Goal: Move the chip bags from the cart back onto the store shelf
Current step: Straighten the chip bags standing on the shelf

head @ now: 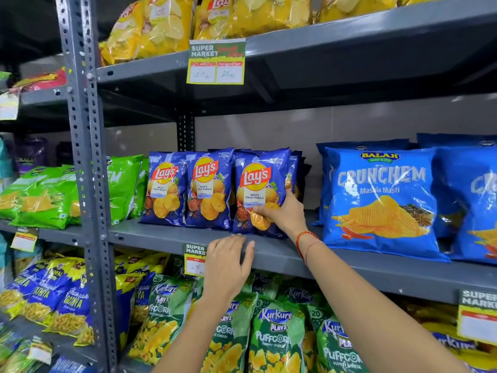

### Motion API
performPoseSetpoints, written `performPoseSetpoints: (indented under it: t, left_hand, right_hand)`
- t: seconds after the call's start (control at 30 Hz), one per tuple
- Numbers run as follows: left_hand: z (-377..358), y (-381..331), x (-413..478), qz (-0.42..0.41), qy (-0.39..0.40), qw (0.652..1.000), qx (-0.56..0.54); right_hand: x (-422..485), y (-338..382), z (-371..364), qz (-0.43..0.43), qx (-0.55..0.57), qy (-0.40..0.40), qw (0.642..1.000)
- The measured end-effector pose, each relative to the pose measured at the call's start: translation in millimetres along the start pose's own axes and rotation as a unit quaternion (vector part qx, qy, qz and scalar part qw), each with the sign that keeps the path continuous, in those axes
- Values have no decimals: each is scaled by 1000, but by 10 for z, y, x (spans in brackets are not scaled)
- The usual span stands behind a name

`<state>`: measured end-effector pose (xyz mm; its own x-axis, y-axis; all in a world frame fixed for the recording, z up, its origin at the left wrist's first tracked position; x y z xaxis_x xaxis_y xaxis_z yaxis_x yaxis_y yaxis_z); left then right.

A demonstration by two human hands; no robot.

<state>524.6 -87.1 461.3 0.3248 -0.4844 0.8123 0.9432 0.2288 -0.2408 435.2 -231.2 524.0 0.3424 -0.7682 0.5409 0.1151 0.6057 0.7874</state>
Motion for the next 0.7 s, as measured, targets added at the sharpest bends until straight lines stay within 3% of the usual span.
performPoseSetpoints:
  t: [0.33, 0.5, 0.7]
  left_hand:
    - [35, -25, -13, -1, 1, 1000, -2]
    - [28, -25, -5, -6, 4, 1000, -3]
    - [121, -80, 69, 11, -24, 998, -48]
  right_hand:
    - [-150, -18, 137, -6, -37, -34, 999]
    - [-304, 133, 509, 58, -33, -136, 988]
    - [-493, 362, 1259, 147, -2, -188, 971]
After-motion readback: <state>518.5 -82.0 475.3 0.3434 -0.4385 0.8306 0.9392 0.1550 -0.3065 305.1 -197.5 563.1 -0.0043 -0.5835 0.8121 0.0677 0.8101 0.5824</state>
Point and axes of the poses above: each hand's wrist, its own x-axis towards the middle knuckle, its own z-axis out of the back of the hand, y = z × x, the point moved 9 cm from there along x, towards the middle knuckle, and after that the axes turned 2 degrees about z, right-handed, at the moved point
